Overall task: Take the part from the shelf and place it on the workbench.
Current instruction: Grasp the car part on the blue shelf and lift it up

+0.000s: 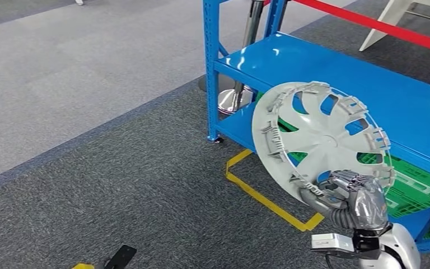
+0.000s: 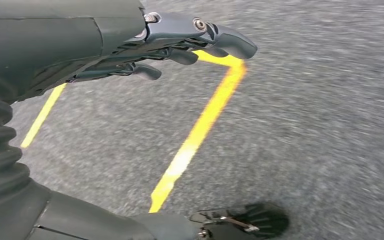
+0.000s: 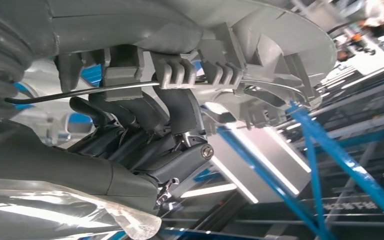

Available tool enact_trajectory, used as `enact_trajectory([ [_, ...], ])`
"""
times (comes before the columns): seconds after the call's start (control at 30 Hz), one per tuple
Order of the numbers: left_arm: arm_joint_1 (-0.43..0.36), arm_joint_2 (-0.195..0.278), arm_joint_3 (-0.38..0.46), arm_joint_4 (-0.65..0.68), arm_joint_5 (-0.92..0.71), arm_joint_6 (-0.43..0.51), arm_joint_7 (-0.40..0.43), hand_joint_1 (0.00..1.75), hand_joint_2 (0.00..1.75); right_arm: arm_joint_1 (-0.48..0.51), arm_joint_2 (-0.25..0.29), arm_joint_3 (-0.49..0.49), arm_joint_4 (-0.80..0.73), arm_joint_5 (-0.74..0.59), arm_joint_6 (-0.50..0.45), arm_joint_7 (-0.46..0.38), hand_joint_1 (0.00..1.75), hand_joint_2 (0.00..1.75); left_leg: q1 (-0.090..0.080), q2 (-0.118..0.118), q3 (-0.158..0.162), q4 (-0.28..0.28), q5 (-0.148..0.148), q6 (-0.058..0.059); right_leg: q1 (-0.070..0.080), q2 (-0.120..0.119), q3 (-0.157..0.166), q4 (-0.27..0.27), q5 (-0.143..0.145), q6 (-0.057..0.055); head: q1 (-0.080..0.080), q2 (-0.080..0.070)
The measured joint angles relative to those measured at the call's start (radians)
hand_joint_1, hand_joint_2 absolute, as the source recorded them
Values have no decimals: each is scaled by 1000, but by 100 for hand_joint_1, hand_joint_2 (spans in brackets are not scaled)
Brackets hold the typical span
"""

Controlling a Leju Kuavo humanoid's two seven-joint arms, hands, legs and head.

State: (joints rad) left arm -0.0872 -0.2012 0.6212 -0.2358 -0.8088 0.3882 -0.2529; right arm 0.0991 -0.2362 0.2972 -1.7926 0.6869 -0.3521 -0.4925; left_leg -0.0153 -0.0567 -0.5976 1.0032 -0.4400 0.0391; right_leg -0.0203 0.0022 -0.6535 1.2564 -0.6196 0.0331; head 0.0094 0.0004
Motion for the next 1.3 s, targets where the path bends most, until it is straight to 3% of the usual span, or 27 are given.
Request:
enact_trajectory([
  [0.07, 1, -1, 9, 0, 21, 2, 10, 0, 175, -8, 0, 3, 4, -2, 4, -1, 175, 175, -1, -27, -3, 9, -1, -4, -4, 31, 54, -128, 72, -2, 0, 0],
  [0.1, -1, -2, 19, 0, 39, 0, 12, 0, 175, -13, 0, 5, 4, -4, 6, -1, 175, 175, -1, -39, -9, 17, -2, -7, -6, 50, 79, -181, 90, -2, 0, 0],
  [0.17, -3, -8, 38, 0, 61, -5, 10, 0, 175, -24, 1, 7, 7, -8, 10, -3, 175, 175, 0, -60, -25, 26, 2, -18, -8, 69, 95, -218, 91, -3, -2, 0],
  [0.23, -1, -14, 46, 0, 56, -9, 8, 0, 175, -36, 3, 10, 8, -10, 16, -4, 175, 175, 2, -70, -35, 30, 6, -29, -7, 49, 97, -221, 94, -10, -2, 0],
  [0.3, -3, -19, 48, 0, 51, -9, 8, 0, 175, -46, 5, 13, 8, -12, 20, -3, 175, 175, 0, -29, -52, 67, -19, -40, -8, 24, 101, -225, 98, -19, -6, 0],
  [0.37, -8, -24, 48, 0, 45, -12, 8, 0, 175, -49, 6, 13, 8, -13, 21, -3, 175, 175, 2, 28, -100, 178, -80, -51, -5, -5, 103, -226, 98, -26, -11, 0],
  [0.43, -11, -29, 48, 0, 35, -22, 8, 0, 175, -53, 8, 14, 9, -14, 25, -3, 175, 175, 10, 45, -150, 294, -124, -57, -2, -33, 103, -226, 96, -29, -12, 0],
  [0.47, -12, -30, 47, 0, 28, -28, 10, 0, 175, -58, 9, 16, 11, -14, 29, -3, 175, 175, 12, 48, -156, 311, -122, -58, -1, -46, 103, -226, 95, -30, -12, 0],
  [0.5, -13, -31, 46, 0, 21, -33, 13, 0, 175, -64, 12, 19, 13, -14, 34, -3, 175, 175, 14, 50, -143, 288, -101, -57, -1, -57, 104, -226, 94, -30, -12, 0],
  [0.53, -15, -32, 45, 0, 15, -35, 16, 0, 175, -72, 15, 24, 15, -13, 39, -3, 175, 175, 14, 58, -113, 231, -67, -54, -1, -68, 106, -226, 93, -29, -12, 0],
  [0.6, -25, -32, 42, 0, 6, -34, 22, 0, 175, -88, 21, 35, 19, -12, 46, -2, 175, 175, 4, 96, -46, 96, -16, -44, 1, -89, 109, -226, 89, -24, -12, 0],
  [0.67, -36, -33, 40, 0, 2, -31, 24, 0, 175, -100, 25, 43, 23, -10, 49, -2, 175, 175, -8, 119, -21, 35, -8, -34, 5, -109, 108, -226, 85, -16, -11, 0],
  [0.73, -39, -32, 39, 0, 3, -29, 25, 0, 175, -112, 29, 51, 26, -9, 50, -2, 175, 175, -10, 101, -21, 24, -7, -23, 4, -127, 108, -228, 81, -6, -12, 0],
  [0.8, -40, -29, 40, -1, 8, -22, 22, 0, 175, -123, 34, 58, 27, -10, 49, -2, 175, 175, -6, 79, -12, 8, 0, -10, 1, -93, 99, -204, 60, 3, -11, 0],
  [0.87, -47, -27, 41, -1, 18, -18, 16, 0, 175, -128, 36, 62, 28, -11, 48, -1, 175, 175, -3, 55, -7, 1, 4, -1, -1, -30, 52, -105, 14, 5, -7, 0],
  [0.93, -51, -25, 43, -2, 31, -18, 11, 0, 175, -128, 36, 66, 31, -11, 48, -2, 175, 175, -3, 28, -7, 2, 4, 3, -1, -5, -18, 18, -25, 7, -4, 0],
  [0.97, -51, -24, 45, -2, 37, -18, 10, 0, 175, -128, 36, 68, 33, -11, 48, -2, 175, 175, -3, 14, -7, 3, 4, 3, -1, -3, -39, 44, -21, 8, -4, 0],
  [1.0, -51, -23, 46, -2, 41, -18, 9, 0, 175, -127, 36, 70, 35, -11, 48, -2, 175, 175, -2, -1, -6, 5, 3, 3, -2, -2, -41, 32, 3, 10, -5, 0],
  [1.03, -51, -22, 47, -2, 43, -18, 8, 0, 175, -127, 36, 73, 36, -11, 48, -2, 175, 175, -1, -16, -6, 9, 2, 0, -4, 3, -25, -16, 42, 11, -4, 0],
  [1.1, -52, -20, 48, -2, 43, -15, 5, 0, 175, -126, 36, 77, 39, -11, 48, -1, 175, 175, 2, -44, -12, 25, -5, -9, -14, 48, 29, -141, 101, 15, -4, 0],
  [1.17, -52, -18, 48, -2, 35, -10, 2, 0, 175, -119, 36, 80, 42, -10, 47, 0, 175, 175, 4, -67, -27, 37, -6, -20, -19, 86, 56, -196, 110, 12, -6, 0],
  [1.23, -48, -14, 47, -2, 28, -7, 2, 0, 175, -112, 36, 82, 44, -9, 46, 1, 175, 175, 8, -87, -38, 39, -1, -29, -16, 74, 58, -198, 111, 3, -7, 0],
  [1.27, -45, -12, 47, -2, 26, -5, 3, 0, 175, -111, 36, 82, 44, -8, 45, 1, 175, 175, 7, -79, -41, 43, -4, -34, -15, 62, 60, -200, 112, -2, -8, 0],
  [1.3, -43, -10, 47, -2, 24, -4, 4, 0, 175, -109, 37, 82, 43, -8, 44, 1, 175, 175, 6, -55, -48, 59, -14, -40, -15, 49, 63, -202, 113, -7, -11, 0],
])
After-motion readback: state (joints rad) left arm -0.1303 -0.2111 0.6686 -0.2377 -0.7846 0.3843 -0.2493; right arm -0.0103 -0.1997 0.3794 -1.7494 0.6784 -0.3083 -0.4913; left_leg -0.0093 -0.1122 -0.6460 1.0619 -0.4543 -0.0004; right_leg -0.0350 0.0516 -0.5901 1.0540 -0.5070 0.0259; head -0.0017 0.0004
